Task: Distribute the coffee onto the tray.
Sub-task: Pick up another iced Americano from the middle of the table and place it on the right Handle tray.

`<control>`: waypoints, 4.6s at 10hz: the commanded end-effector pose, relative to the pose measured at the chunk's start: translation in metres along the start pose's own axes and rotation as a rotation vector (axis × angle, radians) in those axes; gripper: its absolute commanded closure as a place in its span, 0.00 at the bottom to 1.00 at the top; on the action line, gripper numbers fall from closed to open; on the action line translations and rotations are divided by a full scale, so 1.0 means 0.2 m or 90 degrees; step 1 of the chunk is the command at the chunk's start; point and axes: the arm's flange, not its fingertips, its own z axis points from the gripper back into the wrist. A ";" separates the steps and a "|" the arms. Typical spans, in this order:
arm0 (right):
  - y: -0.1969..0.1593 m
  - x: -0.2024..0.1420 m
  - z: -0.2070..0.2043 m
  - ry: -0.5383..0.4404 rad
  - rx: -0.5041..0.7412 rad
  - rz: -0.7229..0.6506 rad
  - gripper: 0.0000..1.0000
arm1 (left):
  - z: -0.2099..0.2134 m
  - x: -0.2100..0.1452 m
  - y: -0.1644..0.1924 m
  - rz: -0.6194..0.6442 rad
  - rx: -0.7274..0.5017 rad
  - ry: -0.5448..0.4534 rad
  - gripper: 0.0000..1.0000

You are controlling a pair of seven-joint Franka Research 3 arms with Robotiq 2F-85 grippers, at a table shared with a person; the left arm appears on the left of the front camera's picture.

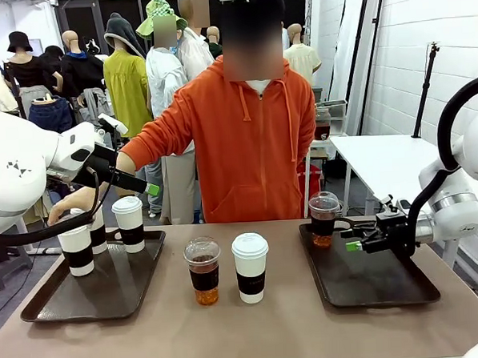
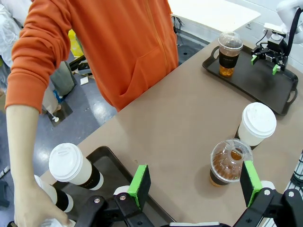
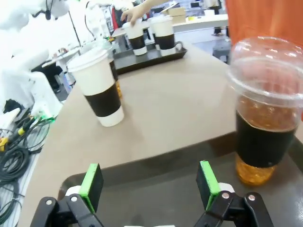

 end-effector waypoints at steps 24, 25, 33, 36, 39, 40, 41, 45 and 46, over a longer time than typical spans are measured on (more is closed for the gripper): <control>0.30 -0.05 -0.49 -0.042 0.037 0.061 0.00 | 0.00 0.00 0.00 0.002 -0.001 0.001 0.00; 0.30 -0.05 -0.49 -0.042 0.037 0.061 0.00 | 0.00 0.00 0.00 0.002 -0.001 0.001 0.00; 0.30 -0.05 -0.49 -0.042 0.037 0.061 0.00 | 0.00 0.00 0.00 0.002 -0.001 0.001 0.00; 0.30 -0.05 -0.49 -0.042 0.037 0.061 0.00 | 0.00 0.00 0.00 0.002 -0.001 0.001 0.00; 0.30 -0.05 -0.49 -0.042 0.037 0.061 0.00 | 0.00 0.00 0.00 0.002 -0.001 0.001 0.00; 0.30 -0.05 -0.49 -0.042 0.037 0.061 0.00 | 0.00 0.00 0.00 0.002 -0.001 0.001 0.00; 0.30 -0.05 -0.49 -0.042 0.037 0.061 0.00 | 0.00 0.00 0.00 0.002 -0.001 0.001 0.00; 0.30 -0.05 -0.49 -0.042 0.037 0.061 0.00 | 0.00 0.00 0.00 0.002 -0.001 0.001 0.00; 0.30 -0.05 -0.49 -0.042 0.037 0.061 0.00 | 0.00 0.00 0.00 0.002 -0.001 0.001 0.00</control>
